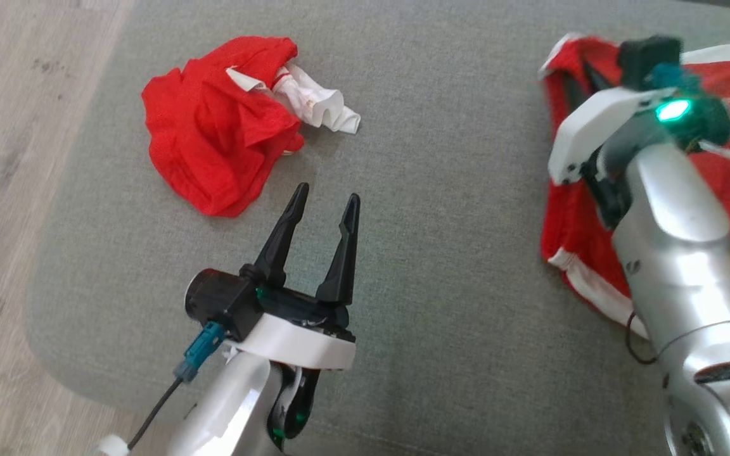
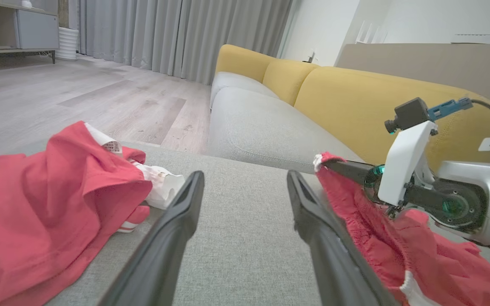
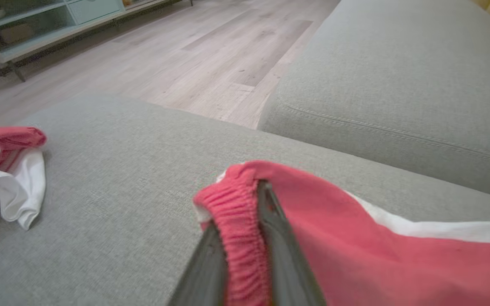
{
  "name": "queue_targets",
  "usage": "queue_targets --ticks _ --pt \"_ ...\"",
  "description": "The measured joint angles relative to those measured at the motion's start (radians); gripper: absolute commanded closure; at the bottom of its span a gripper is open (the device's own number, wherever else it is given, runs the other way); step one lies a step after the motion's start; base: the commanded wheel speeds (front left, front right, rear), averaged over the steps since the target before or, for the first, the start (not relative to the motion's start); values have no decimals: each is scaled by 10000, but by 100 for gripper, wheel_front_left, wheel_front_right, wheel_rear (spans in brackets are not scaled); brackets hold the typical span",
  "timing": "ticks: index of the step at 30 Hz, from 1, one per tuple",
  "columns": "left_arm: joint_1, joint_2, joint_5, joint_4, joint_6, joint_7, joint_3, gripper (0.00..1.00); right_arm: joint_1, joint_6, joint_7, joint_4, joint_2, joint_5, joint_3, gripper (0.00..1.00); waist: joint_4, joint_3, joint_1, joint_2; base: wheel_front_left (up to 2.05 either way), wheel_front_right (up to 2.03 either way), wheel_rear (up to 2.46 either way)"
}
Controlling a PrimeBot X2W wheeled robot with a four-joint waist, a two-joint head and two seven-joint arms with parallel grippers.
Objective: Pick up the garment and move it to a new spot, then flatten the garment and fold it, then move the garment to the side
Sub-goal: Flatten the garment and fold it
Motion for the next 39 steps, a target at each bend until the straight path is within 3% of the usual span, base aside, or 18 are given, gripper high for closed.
queue_targets --ticks 8,15,20,28,34,39 --pt "59 2 100 265 -15 0 213 0 134 0 -1415 387 36 1266 813 0 -534 -387 -2 0 0 0 0" --pt "449 8 543 318 -29 0 1162 0 1464 0 -2406 -784 46 2351 1653 0 -1707 -827 -1 0 0 0 0" --pt "505 -4 857 341 -207 0 1628 0 2949 0 -2489 -2393 54 2414 1308 0 -2647 -1196 -2 0 0 0 0" --pt "875 4 1062 311 -330 0 2105 0 5970 0 -2516 -5586 84 1864 -307 0 -3946 -1668 -3 0 0 0 0" --pt "881 -2 1290 366 -472 0 2125 0 7522 0 -2516 -6343 224 1889 -734 0 -4367 -1660 -2 0 0 0 0" --pt "878 0 1290 424 -546 0 2042 0 7703 0 -2516 -6748 284 2031 -732 0 -4413 -1476 0 0 0 0 0"
